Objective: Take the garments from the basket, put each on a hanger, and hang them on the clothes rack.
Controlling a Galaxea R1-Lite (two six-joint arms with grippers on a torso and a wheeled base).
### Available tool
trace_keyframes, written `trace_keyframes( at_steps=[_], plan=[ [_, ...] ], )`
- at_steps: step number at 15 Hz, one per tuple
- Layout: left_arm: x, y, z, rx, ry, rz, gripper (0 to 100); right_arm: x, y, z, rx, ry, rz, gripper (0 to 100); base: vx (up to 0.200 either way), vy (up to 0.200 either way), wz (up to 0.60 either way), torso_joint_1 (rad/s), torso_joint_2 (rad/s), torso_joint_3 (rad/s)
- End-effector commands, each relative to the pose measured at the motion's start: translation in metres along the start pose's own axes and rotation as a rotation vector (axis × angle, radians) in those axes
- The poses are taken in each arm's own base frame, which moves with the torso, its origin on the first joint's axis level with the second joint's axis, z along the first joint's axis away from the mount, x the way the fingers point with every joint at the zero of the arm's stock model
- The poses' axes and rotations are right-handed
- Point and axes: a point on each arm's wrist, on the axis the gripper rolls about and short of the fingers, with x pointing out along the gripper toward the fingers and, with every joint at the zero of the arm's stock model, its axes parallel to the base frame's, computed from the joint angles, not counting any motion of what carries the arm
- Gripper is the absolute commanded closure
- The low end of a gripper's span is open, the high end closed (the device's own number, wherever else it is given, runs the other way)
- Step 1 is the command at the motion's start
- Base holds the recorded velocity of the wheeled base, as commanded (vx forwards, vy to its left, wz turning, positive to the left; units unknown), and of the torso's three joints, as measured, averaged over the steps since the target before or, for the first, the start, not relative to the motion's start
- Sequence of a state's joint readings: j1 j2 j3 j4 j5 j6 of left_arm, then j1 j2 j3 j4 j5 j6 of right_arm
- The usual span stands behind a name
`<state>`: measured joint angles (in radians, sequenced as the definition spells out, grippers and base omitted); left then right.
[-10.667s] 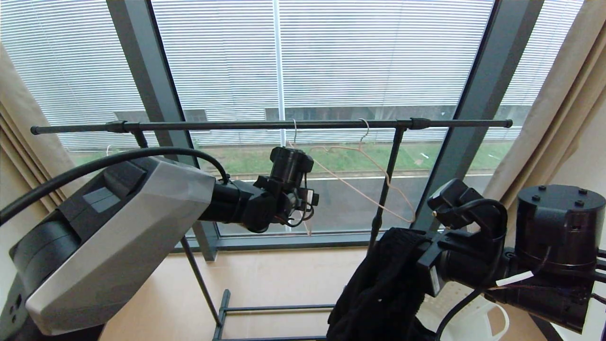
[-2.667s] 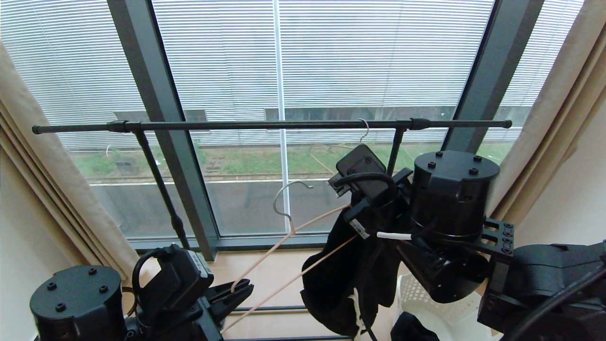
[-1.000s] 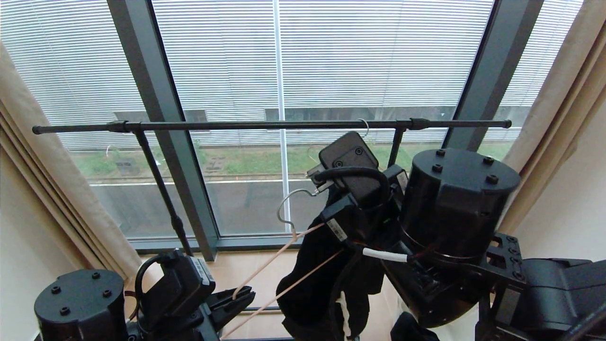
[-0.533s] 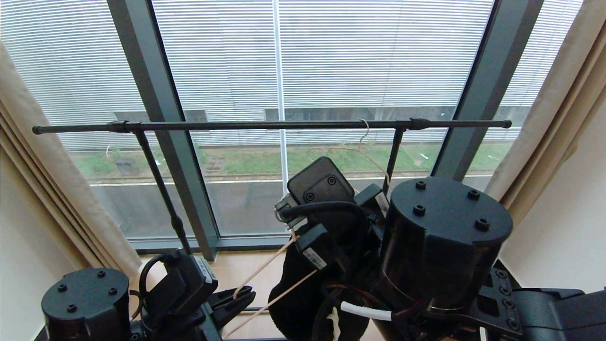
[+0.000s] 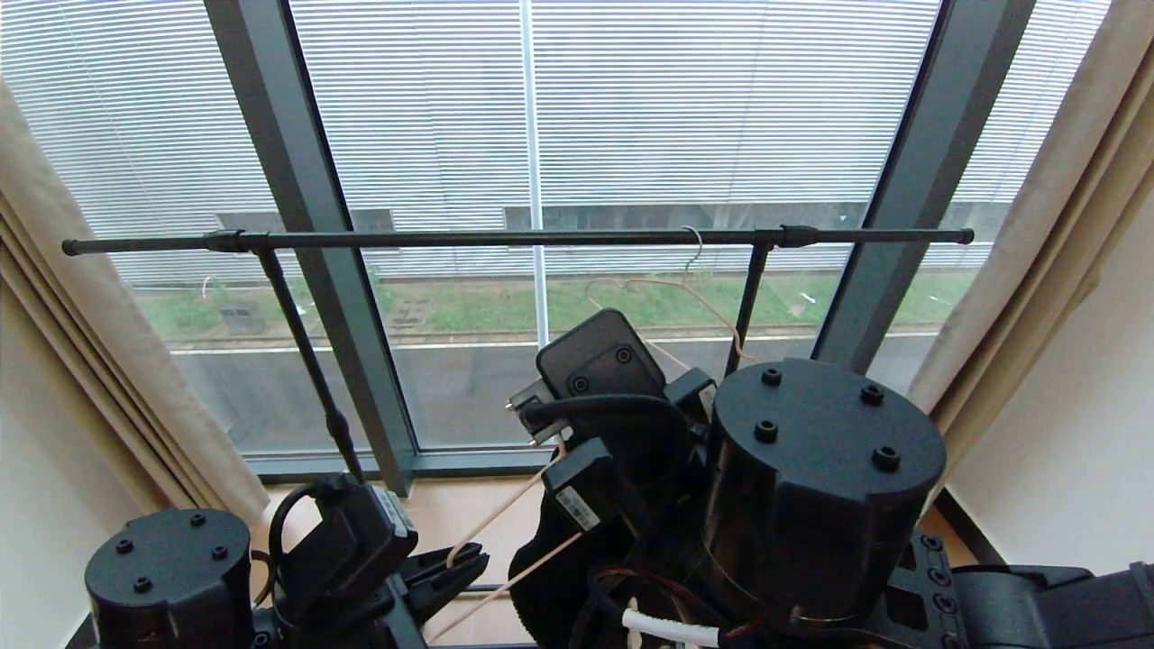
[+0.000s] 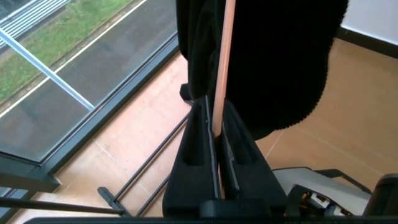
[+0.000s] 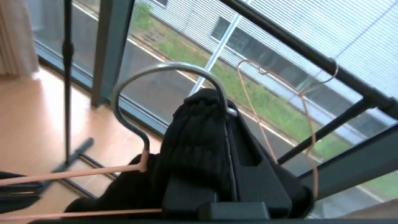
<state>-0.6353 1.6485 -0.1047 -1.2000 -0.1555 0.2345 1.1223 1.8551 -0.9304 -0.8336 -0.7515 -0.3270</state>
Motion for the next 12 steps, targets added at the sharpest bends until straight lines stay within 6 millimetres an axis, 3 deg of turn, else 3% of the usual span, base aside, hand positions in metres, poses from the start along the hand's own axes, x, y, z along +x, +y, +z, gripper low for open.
trace_keyframes(
  at_steps=[1, 6, 7, 9, 12],
  plan=[
    [0.001, 0.001, 0.001, -0.009, -0.004, 0.003, 100, -0.002, 0.000, -0.001, 0.005, 0.002, 0.006, 100, 0.000, 0.000, 0.00, 0.000, 0.00, 0.000],
    [0.002, 0.003, 0.002, -0.031, -0.010, 0.015, 100, -0.007, -0.002, -0.006, -0.002, 0.012, 0.016, 100, 0.000, 0.000, 0.00, 0.000, 0.00, 0.000],
    [0.002, 0.003, 0.002, -0.031, -0.010, 0.014, 100, -0.007, -0.002, -0.006, -0.003, 0.013, 0.016, 0, 0.000, 0.000, 0.00, 0.000, 0.00, 0.000],
    [0.002, 0.003, 0.002, -0.029, -0.012, 0.014, 100, -0.009, -0.006, -0.003, 0.008, 0.003, 0.010, 0, 0.000, 0.000, 0.00, 0.000, 0.00, 0.000],
    [0.001, 0.003, 0.003, -0.028, -0.013, 0.014, 100, -0.006, -0.033, 0.001, 0.037, 0.000, -0.056, 0, 0.000, 0.000, 0.00, 0.000, 0.00, 0.000]
  ],
)
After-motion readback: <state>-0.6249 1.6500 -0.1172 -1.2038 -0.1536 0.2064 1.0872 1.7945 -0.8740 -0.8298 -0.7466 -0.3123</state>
